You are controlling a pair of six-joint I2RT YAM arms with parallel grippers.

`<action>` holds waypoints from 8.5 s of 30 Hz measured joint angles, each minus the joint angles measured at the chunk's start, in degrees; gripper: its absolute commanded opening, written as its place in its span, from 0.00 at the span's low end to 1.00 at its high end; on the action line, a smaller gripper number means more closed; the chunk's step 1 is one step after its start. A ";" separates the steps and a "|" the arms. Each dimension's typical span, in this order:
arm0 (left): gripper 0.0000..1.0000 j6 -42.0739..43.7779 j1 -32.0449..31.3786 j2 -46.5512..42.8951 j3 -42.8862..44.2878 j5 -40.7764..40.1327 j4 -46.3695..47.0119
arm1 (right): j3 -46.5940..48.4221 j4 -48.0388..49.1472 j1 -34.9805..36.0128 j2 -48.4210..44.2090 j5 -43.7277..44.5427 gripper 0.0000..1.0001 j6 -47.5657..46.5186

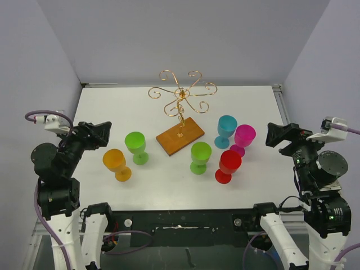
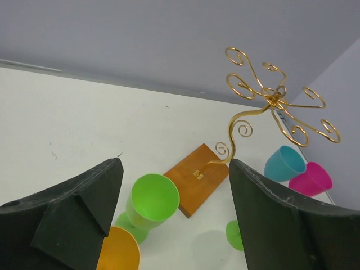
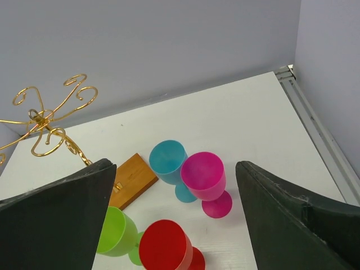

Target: Place the wine glass upside down on the wine glass rack

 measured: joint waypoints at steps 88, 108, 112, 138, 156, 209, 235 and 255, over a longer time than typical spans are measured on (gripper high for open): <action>0.78 -2.03 -7.54 2.36 4.50 14.10 6.12 | 6.14 4.72 2.58 58.21 -6.82 0.26 -5.40; 0.79 -1.60 -11.30 9.44 5.05 12.33 8.87 | 5.70 11.28 3.61 48.63 3.39 0.00 -6.97; 0.79 -1.95 -11.76 10.27 5.57 12.85 11.06 | 2.86 17.57 3.61 38.88 5.70 0.00 -5.07; 0.72 -43.69 -20.59 31.10 4.31 11.54 57.27 | -7.41 58.29 9.09 20.26 -11.93 0.00 3.50; 0.63 -59.45 -26.40 33.00 3.21 -3.74 57.22 | -2.71 76.50 38.60 39.06 1.27 0.00 -10.19; 0.00 -64.41 -26.64 28.72 -0.87 -14.64 57.29 | -4.83 81.66 47.91 42.77 4.35 0.08 -7.61; 0.00 -49.00 -10.34 30.53 5.46 -6.51 52.02 | -13.27 72.06 48.89 25.03 12.66 0.63 -7.43; 0.00 -3.26 -8.83 43.93 9.73 1.79 45.51 | -20.48 63.41 48.02 16.17 25.33 0.64 -12.33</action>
